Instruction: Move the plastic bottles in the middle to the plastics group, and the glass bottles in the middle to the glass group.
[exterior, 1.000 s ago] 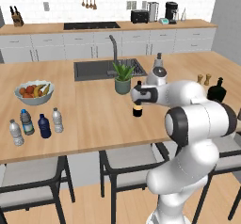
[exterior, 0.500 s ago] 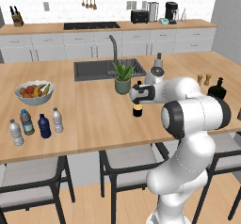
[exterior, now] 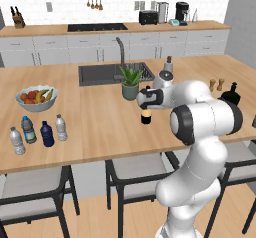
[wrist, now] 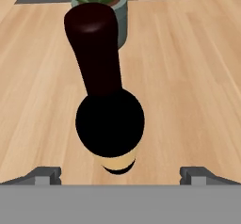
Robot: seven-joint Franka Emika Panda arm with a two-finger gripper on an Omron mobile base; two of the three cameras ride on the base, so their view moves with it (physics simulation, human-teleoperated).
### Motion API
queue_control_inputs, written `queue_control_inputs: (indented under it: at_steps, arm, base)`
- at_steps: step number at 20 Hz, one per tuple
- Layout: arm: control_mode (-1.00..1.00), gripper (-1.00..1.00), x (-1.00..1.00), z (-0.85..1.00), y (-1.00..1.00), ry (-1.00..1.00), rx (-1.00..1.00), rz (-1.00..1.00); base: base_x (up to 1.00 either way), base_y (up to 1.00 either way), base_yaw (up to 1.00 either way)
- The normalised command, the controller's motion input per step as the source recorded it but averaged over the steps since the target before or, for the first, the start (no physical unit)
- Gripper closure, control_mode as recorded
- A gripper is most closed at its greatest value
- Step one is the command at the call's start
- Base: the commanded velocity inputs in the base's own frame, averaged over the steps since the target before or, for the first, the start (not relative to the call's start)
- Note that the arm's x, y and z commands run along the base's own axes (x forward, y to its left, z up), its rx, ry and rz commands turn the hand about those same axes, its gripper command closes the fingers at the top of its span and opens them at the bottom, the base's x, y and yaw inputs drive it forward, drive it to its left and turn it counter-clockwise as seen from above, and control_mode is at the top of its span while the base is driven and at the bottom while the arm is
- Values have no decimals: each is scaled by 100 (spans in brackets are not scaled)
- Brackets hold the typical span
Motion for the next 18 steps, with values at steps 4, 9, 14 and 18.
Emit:
queue_control_inputs:
  at_steps: [4,9,14,18]
  arm:
    - [-100,-100,6,-6,0,0,0,3]
    - [-100,-100,0,0,5,0,0,3]
    - [-100,-100,0,-3,8,0,0,3]
    - [-100,-100,9,-12,1,0,0,0]
  base:
    - [0,0,0]
    - [0,0,0]
    - [0,0,0]
    - [0,0,0]
